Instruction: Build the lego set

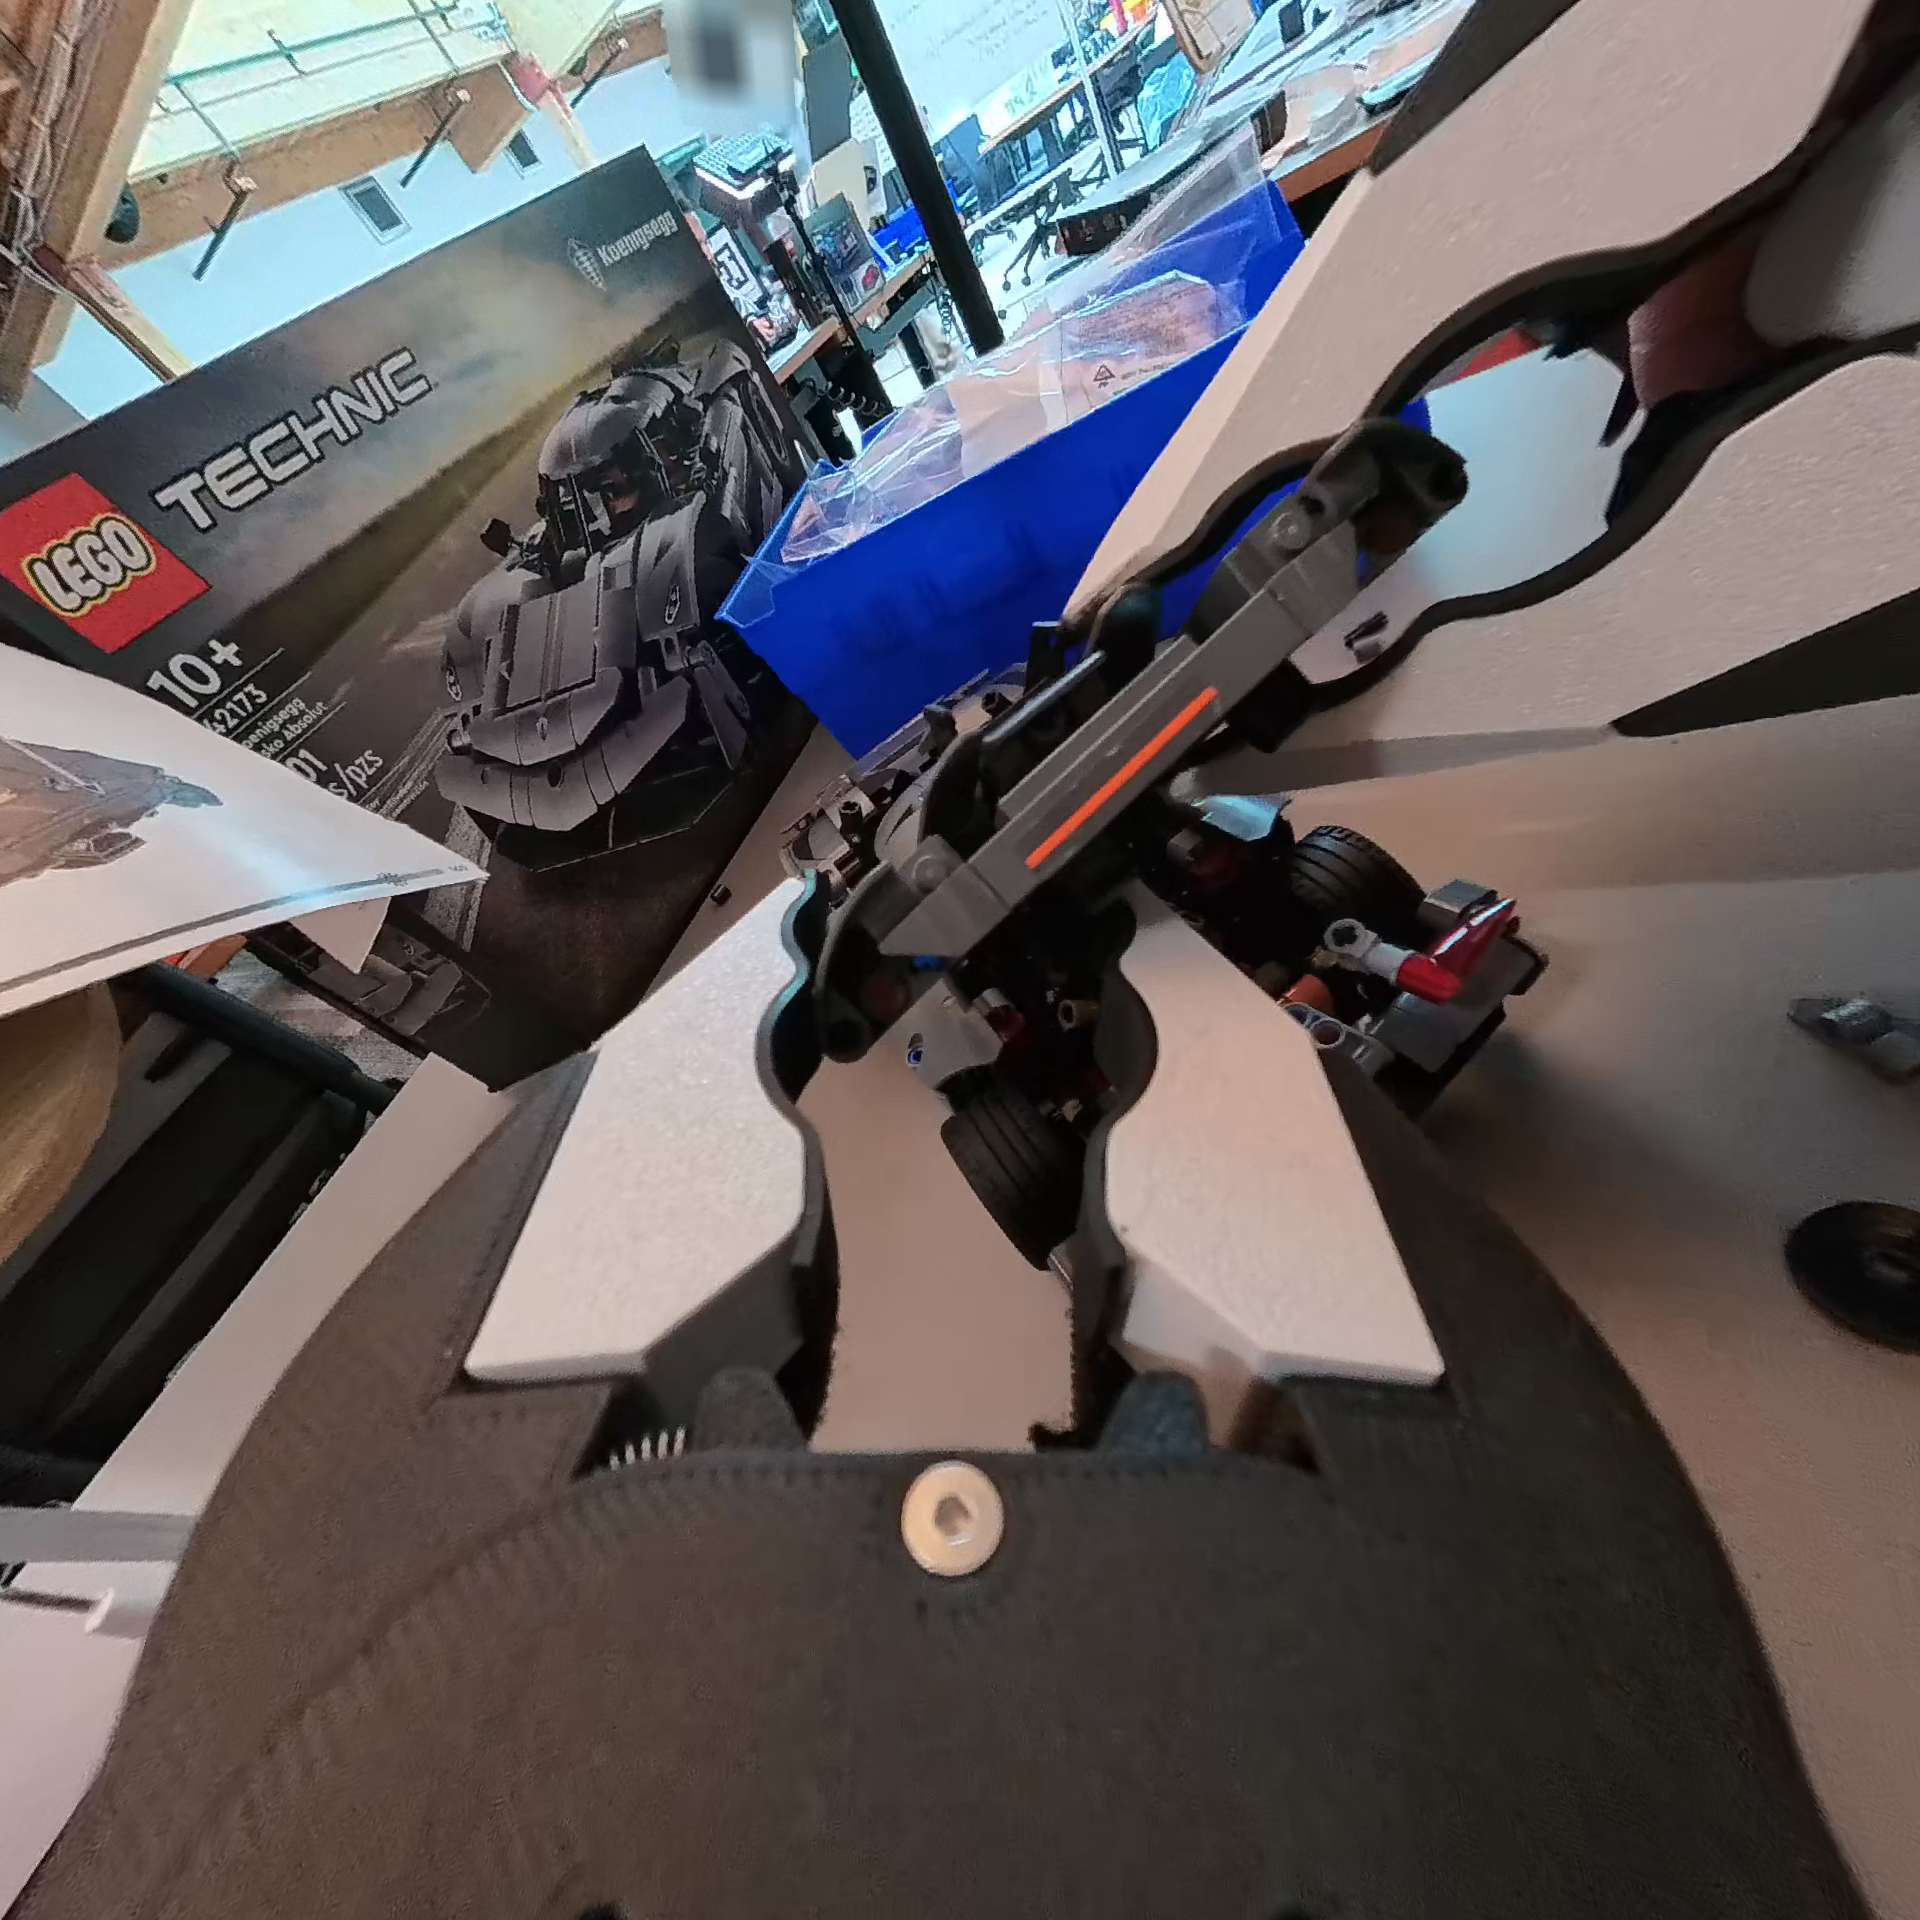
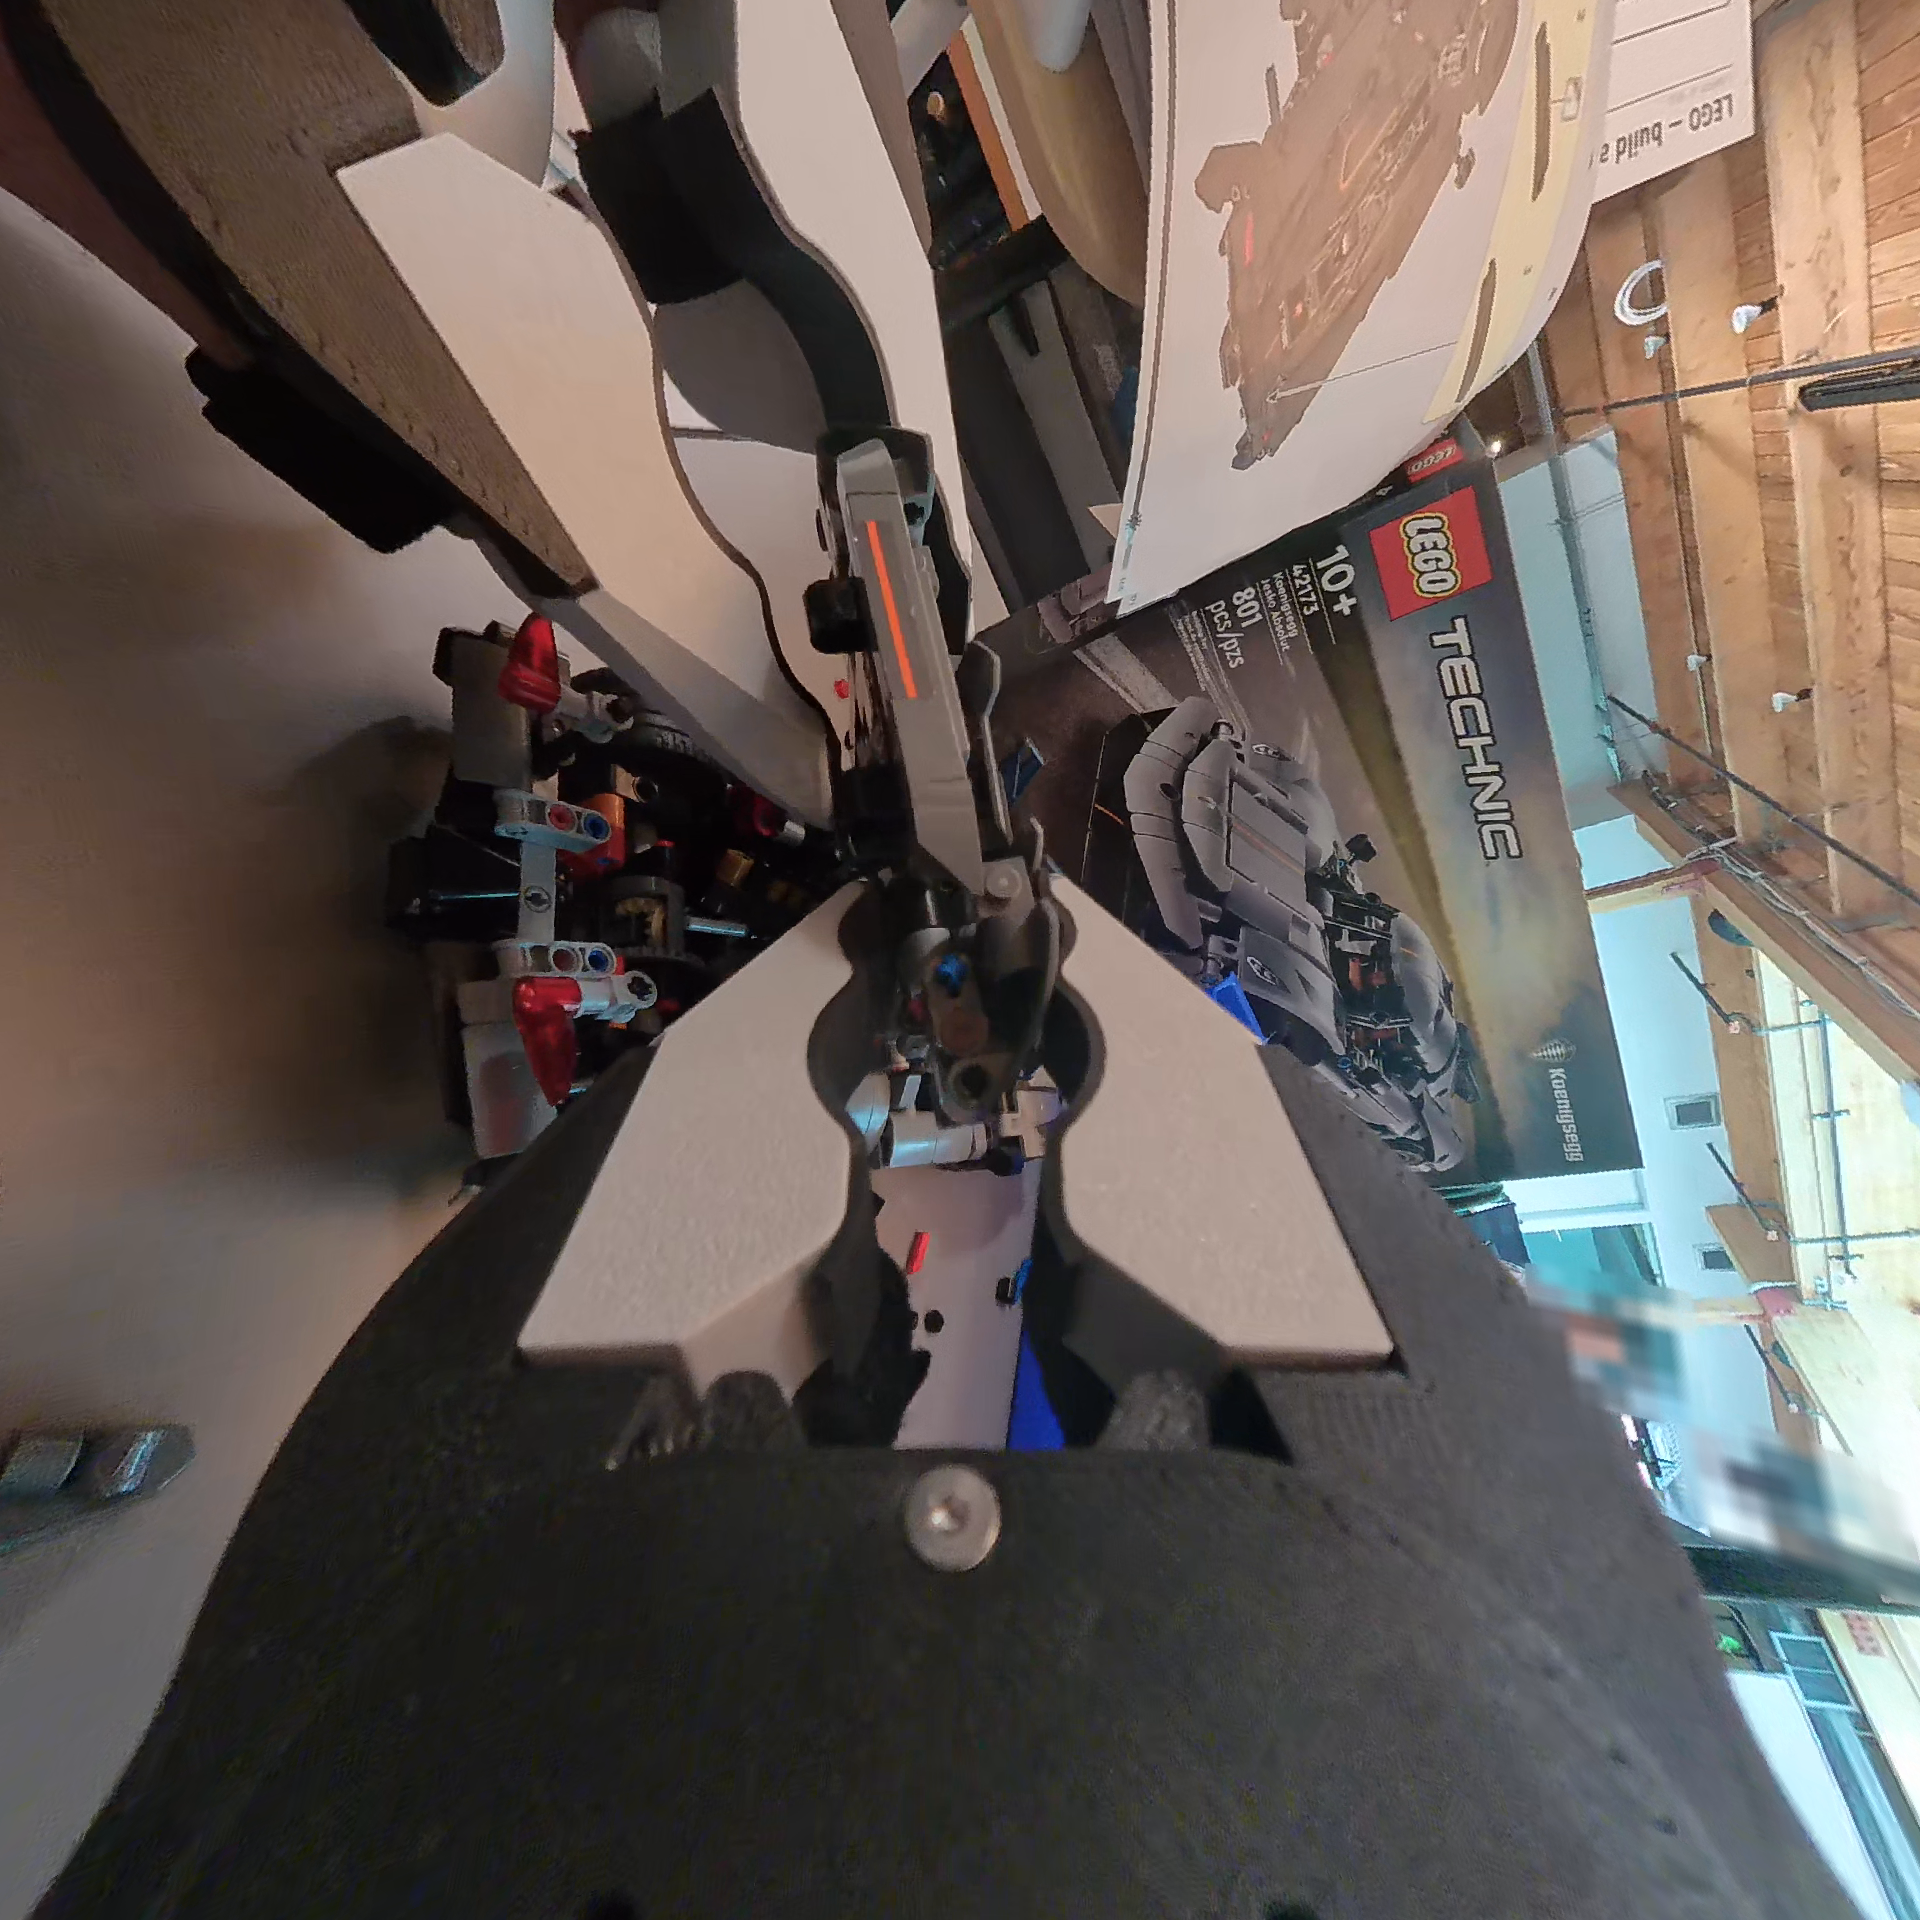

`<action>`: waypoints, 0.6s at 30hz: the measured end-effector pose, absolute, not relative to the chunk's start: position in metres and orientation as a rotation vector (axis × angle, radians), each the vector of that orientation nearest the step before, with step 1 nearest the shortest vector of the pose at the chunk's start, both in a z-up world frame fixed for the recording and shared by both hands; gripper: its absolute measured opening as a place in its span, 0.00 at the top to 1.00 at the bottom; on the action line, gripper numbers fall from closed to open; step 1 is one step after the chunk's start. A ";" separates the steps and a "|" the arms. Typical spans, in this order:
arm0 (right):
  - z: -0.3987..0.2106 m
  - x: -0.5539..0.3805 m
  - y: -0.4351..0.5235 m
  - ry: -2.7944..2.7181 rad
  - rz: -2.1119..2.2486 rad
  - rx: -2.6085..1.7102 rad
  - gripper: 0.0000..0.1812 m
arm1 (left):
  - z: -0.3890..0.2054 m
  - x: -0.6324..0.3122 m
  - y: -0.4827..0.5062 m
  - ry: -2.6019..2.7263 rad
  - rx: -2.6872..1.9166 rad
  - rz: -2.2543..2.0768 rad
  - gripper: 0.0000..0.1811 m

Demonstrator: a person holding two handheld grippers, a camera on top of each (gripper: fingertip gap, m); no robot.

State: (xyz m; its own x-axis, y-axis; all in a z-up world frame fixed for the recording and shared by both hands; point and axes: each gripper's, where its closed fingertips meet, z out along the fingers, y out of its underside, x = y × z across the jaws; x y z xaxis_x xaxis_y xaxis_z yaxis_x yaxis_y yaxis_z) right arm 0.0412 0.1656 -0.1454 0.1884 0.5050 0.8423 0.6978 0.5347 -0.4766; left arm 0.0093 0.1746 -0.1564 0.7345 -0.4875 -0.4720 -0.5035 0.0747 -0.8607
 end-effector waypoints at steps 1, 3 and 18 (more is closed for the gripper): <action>-0.145 0.041 0.165 -1.459 -0.177 -1.102 0.86 | -0.156 0.007 0.175 0.824 -1.556 0.025 0.78; -0.144 0.041 0.164 -1.459 -0.168 -1.098 0.86 | -0.155 0.007 0.175 0.836 -1.549 0.034 0.79; -0.144 0.053 0.129 -1.459 -0.170 -1.094 0.90 | -0.160 0.006 0.142 0.960 -1.589 0.205 0.84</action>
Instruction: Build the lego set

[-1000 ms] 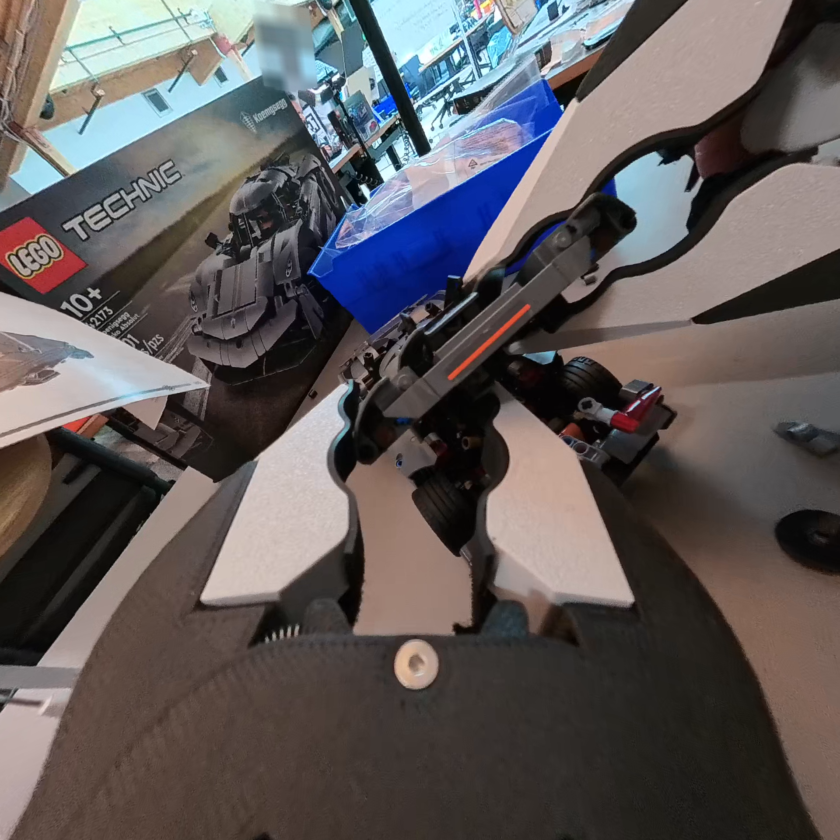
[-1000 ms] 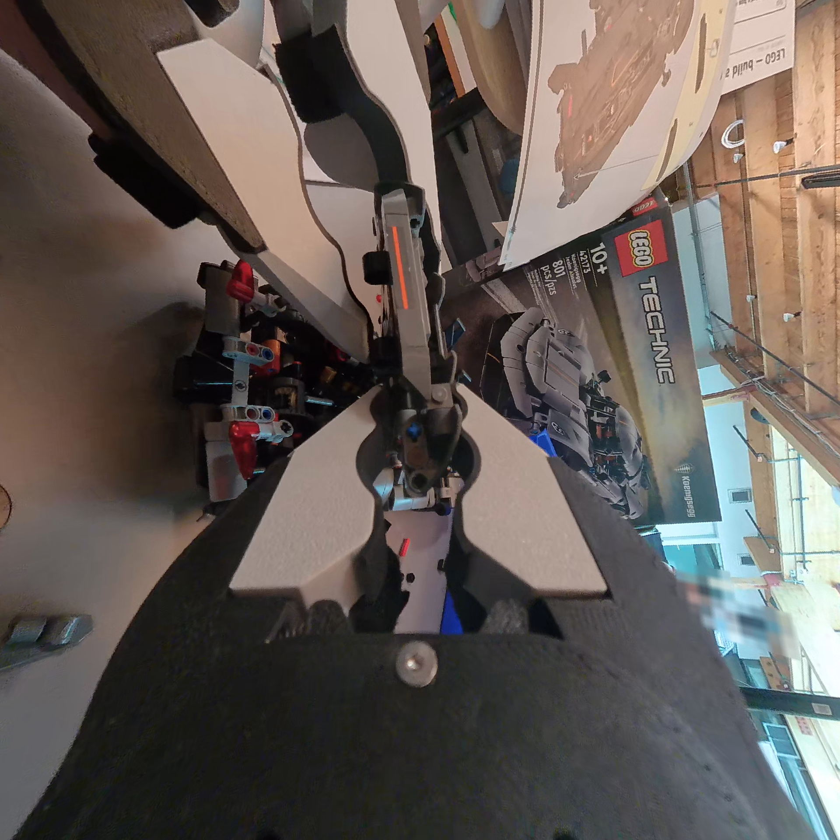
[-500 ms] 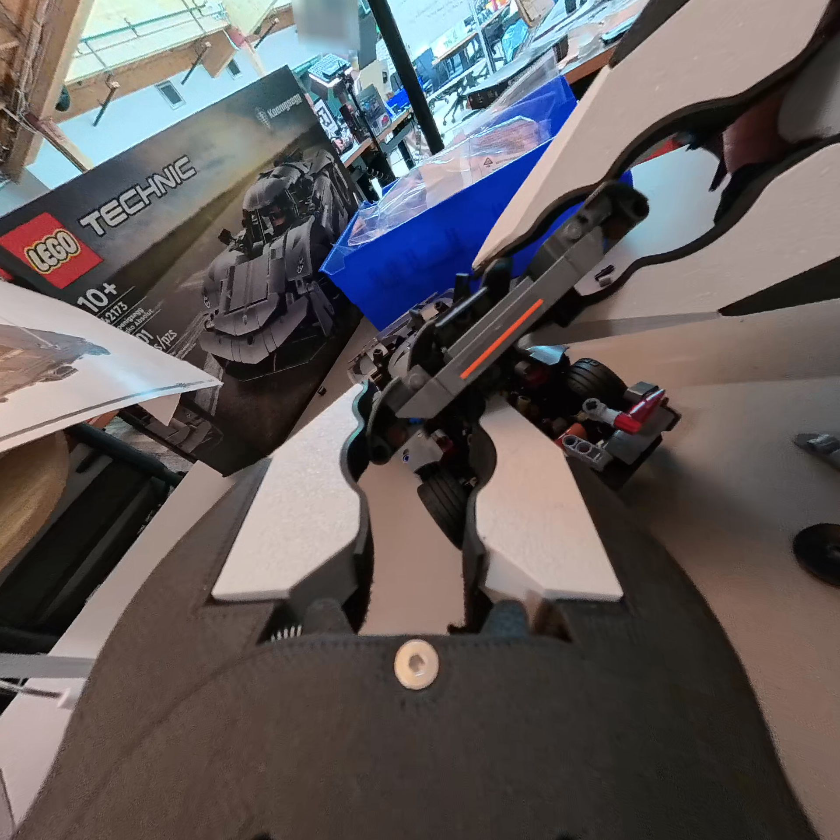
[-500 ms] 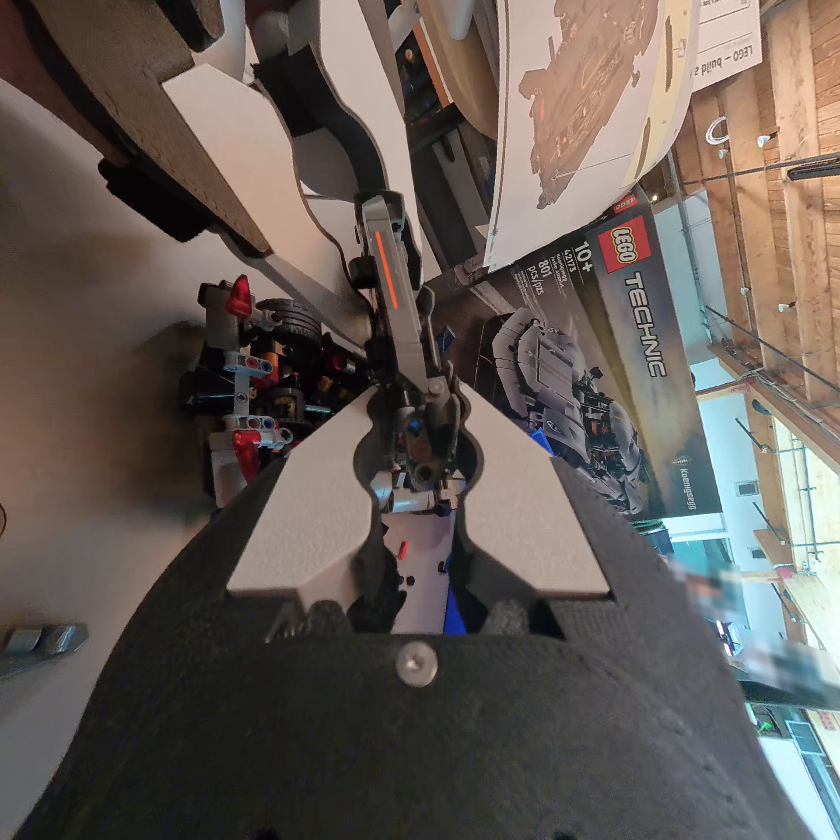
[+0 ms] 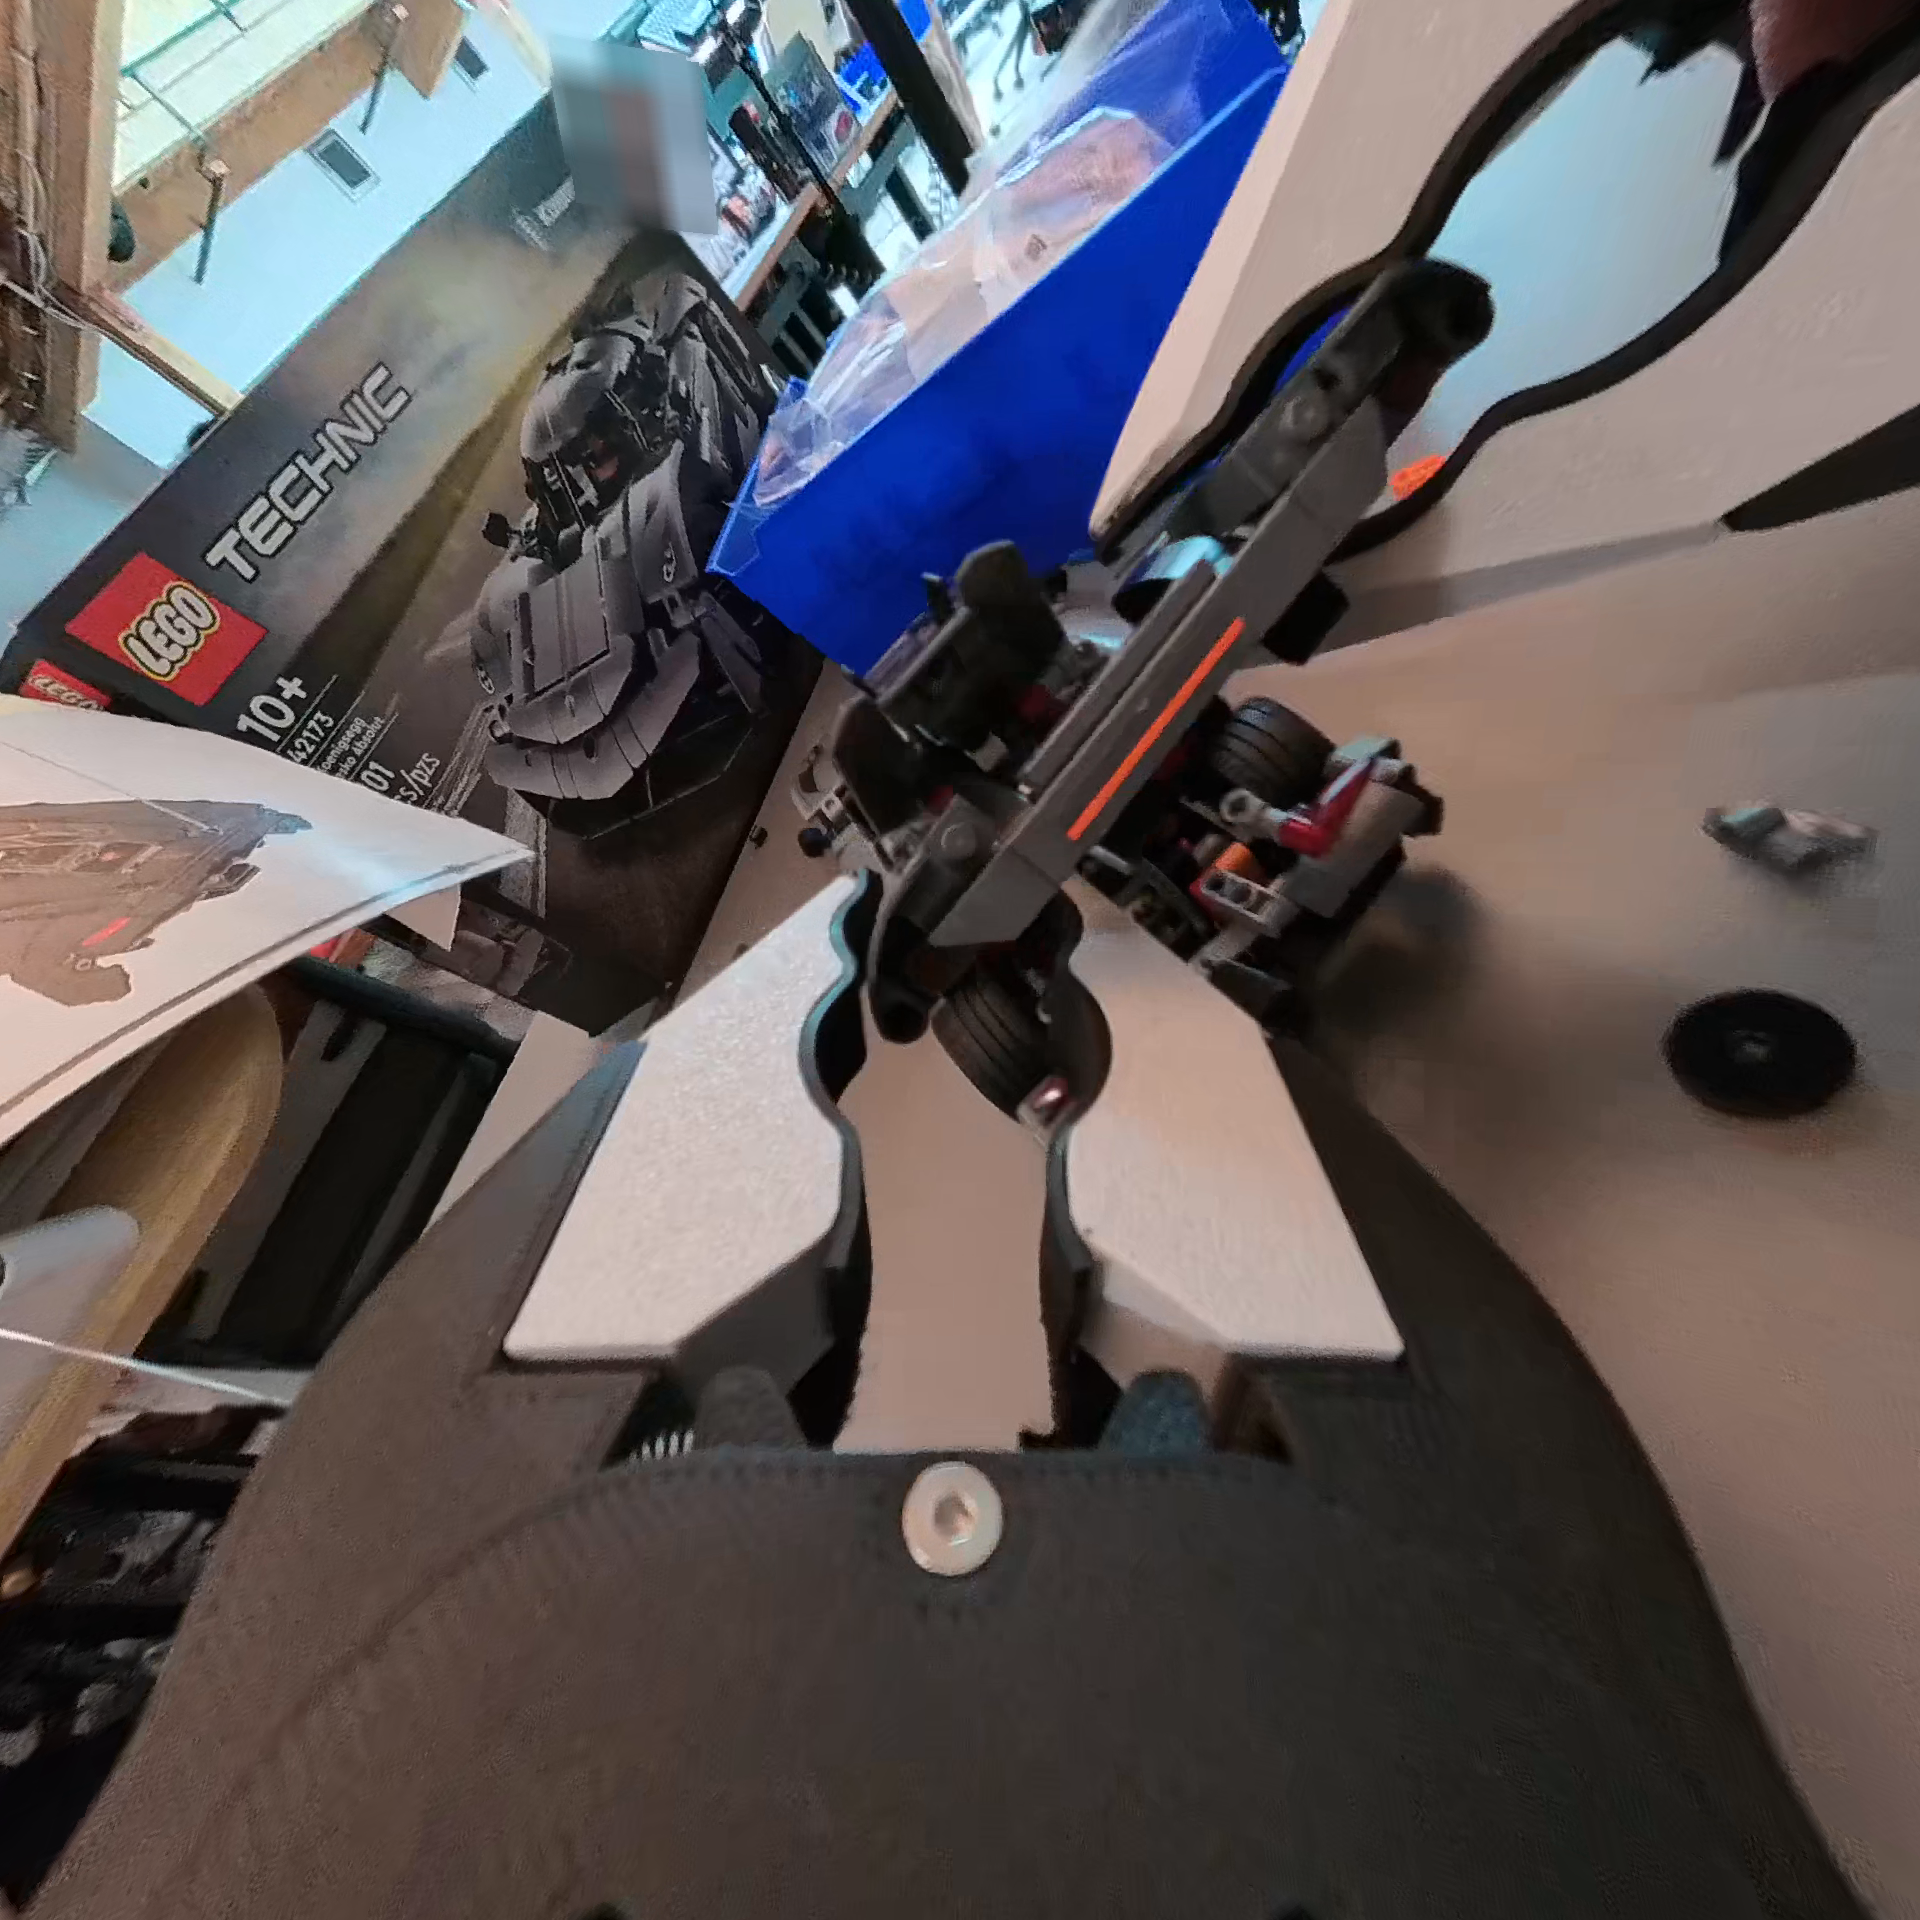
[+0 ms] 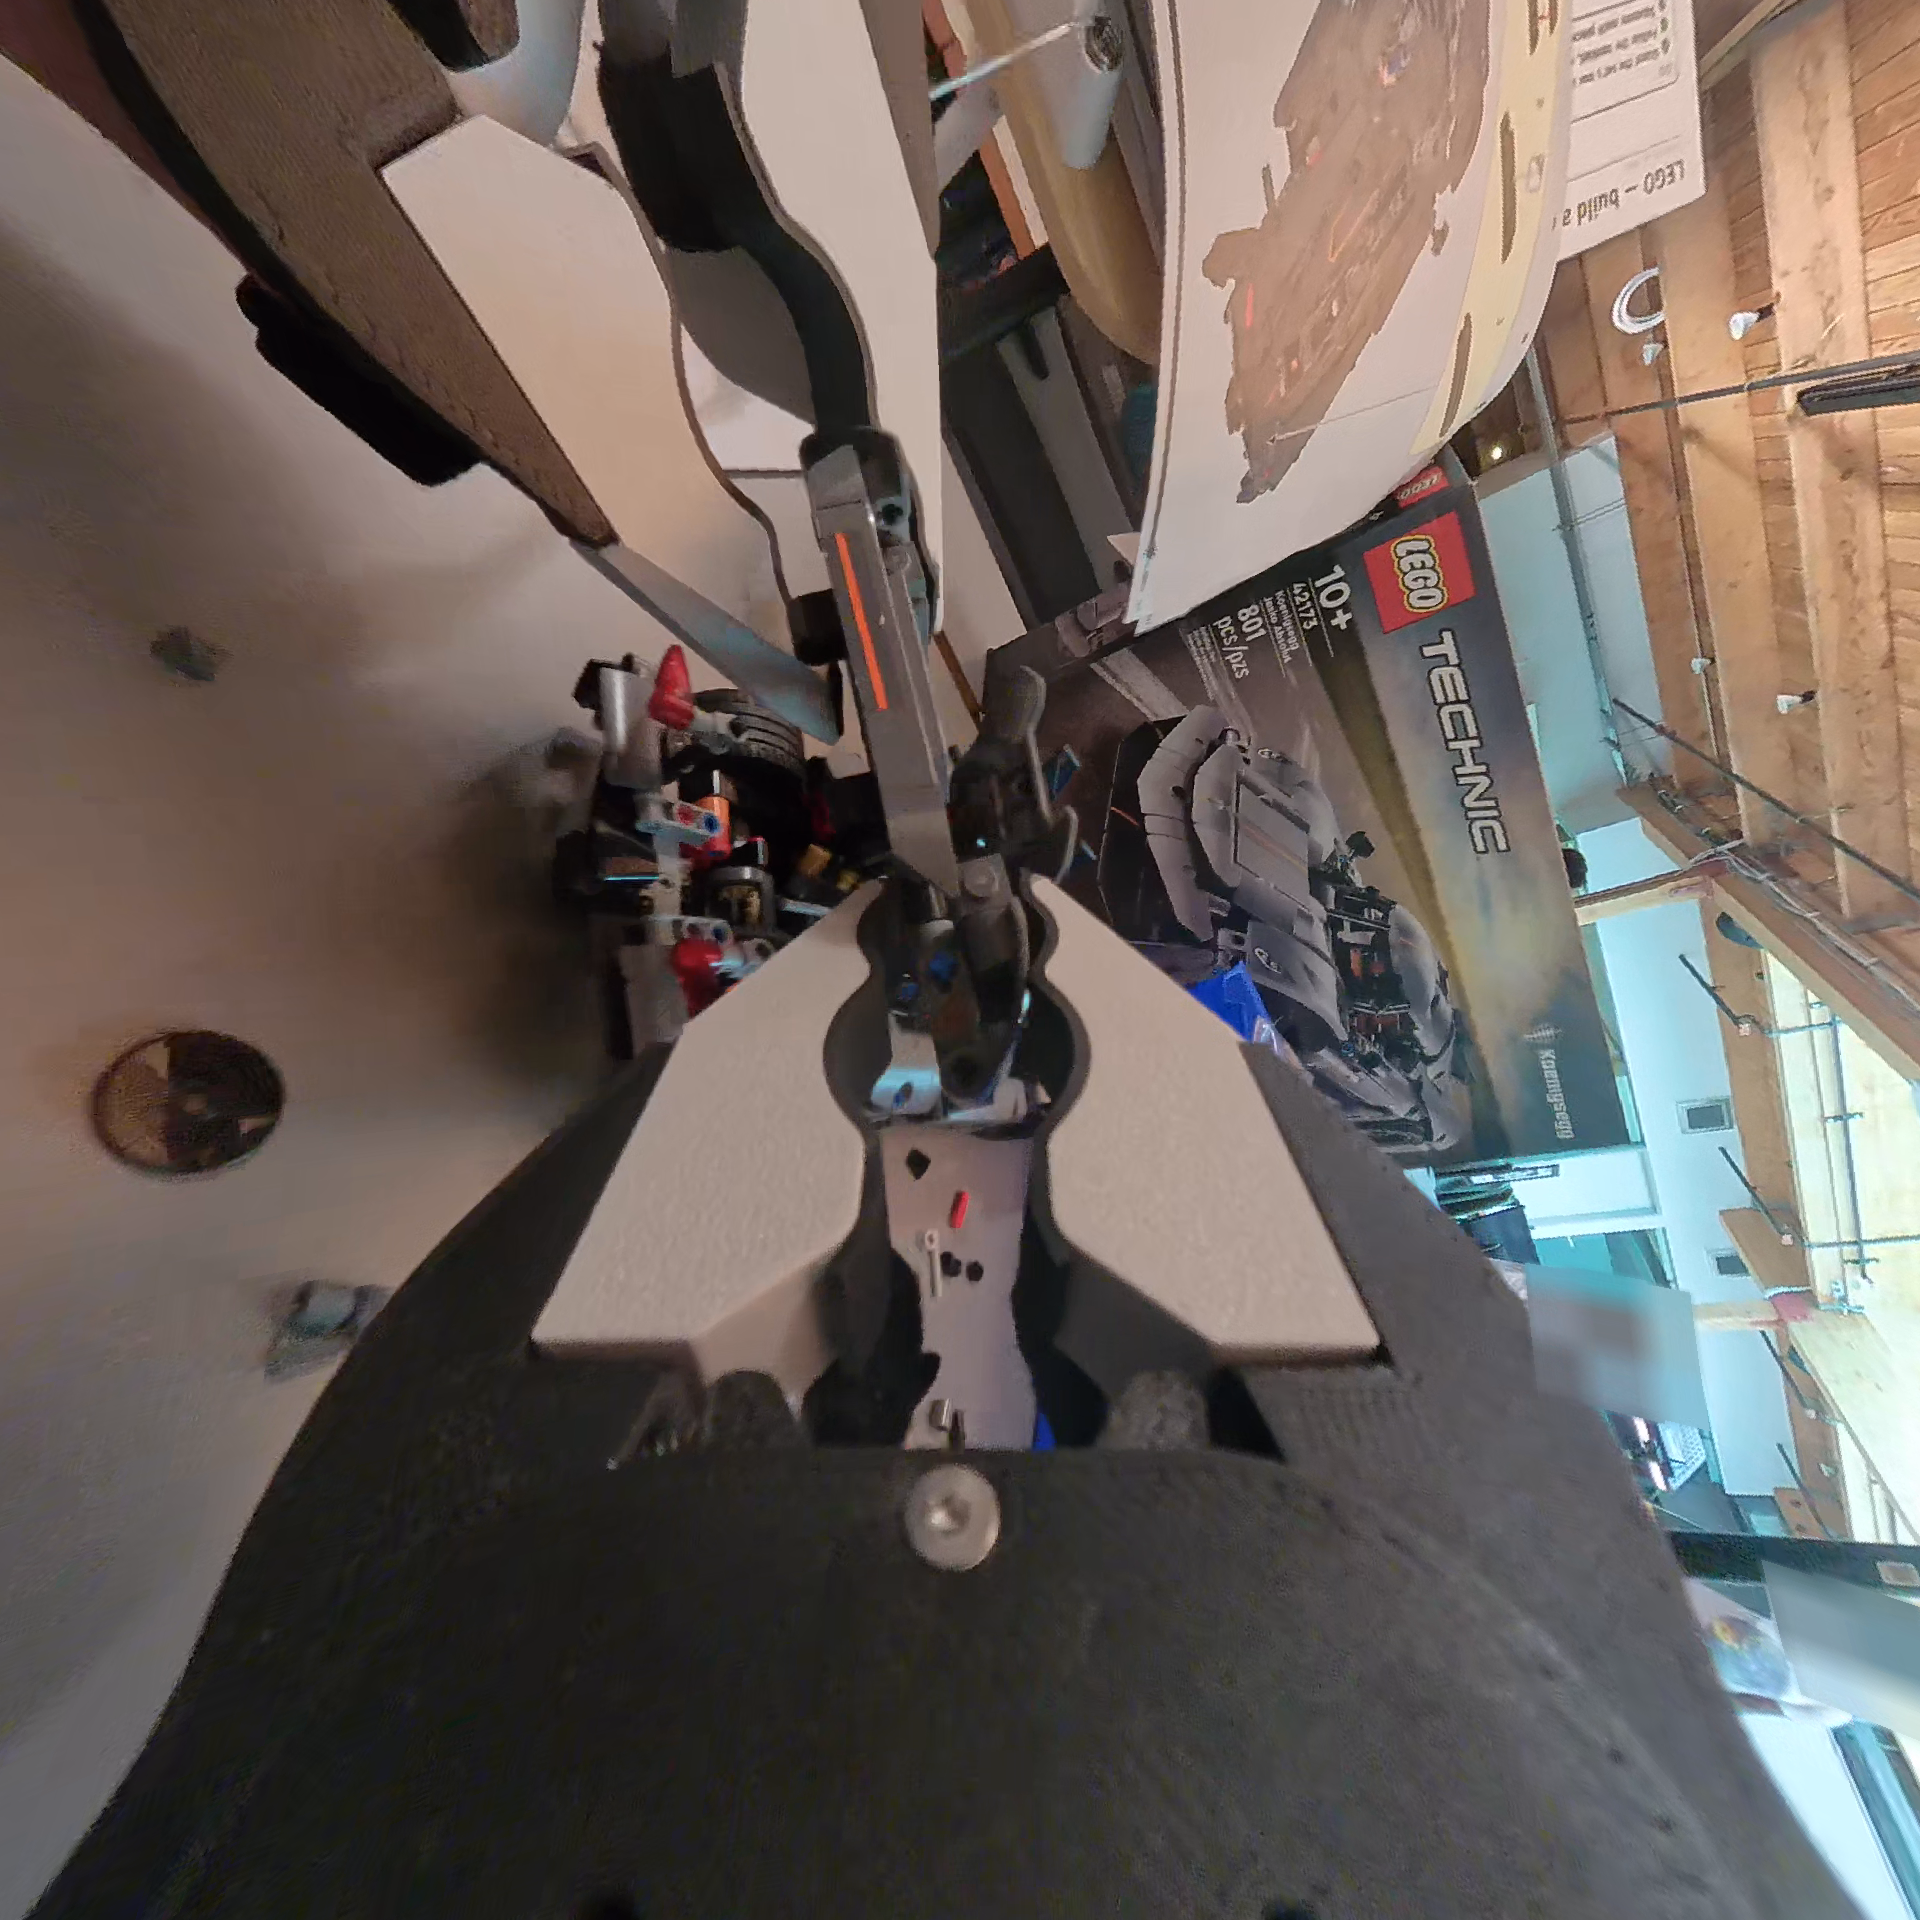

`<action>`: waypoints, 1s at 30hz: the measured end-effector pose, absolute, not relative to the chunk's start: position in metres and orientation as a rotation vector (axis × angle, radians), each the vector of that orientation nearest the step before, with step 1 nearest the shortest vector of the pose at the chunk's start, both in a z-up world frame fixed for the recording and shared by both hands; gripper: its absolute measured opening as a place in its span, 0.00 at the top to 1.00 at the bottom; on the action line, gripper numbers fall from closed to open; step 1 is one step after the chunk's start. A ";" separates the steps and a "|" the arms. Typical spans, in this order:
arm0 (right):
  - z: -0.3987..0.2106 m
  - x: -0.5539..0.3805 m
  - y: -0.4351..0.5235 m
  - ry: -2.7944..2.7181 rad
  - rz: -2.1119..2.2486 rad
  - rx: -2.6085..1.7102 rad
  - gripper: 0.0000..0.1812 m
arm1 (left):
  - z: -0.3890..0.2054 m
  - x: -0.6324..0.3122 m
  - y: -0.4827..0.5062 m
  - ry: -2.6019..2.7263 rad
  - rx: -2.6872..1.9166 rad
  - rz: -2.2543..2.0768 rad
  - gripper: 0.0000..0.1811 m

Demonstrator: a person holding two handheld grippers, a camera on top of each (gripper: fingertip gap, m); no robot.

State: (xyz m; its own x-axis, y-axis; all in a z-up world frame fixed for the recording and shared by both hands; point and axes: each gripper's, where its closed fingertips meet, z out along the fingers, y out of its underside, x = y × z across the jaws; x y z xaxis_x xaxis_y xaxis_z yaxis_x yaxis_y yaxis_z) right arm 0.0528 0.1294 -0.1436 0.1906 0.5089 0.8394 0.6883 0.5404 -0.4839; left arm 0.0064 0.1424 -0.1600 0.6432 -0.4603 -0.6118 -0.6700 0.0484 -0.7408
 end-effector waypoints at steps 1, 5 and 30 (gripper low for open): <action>-0.144 0.053 0.123 -1.462 -0.167 -1.086 0.90 | -0.162 0.007 0.137 0.969 -1.592 0.207 0.84; -0.148 0.049 0.096 -1.494 -0.168 -1.061 0.91 | -0.164 0.001 0.119 0.981 -1.610 0.238 0.86; -0.188 -0.094 -0.008 -1.823 -0.174 -1.016 0.92 | -0.217 -0.142 0.017 0.971 -1.895 0.507 0.87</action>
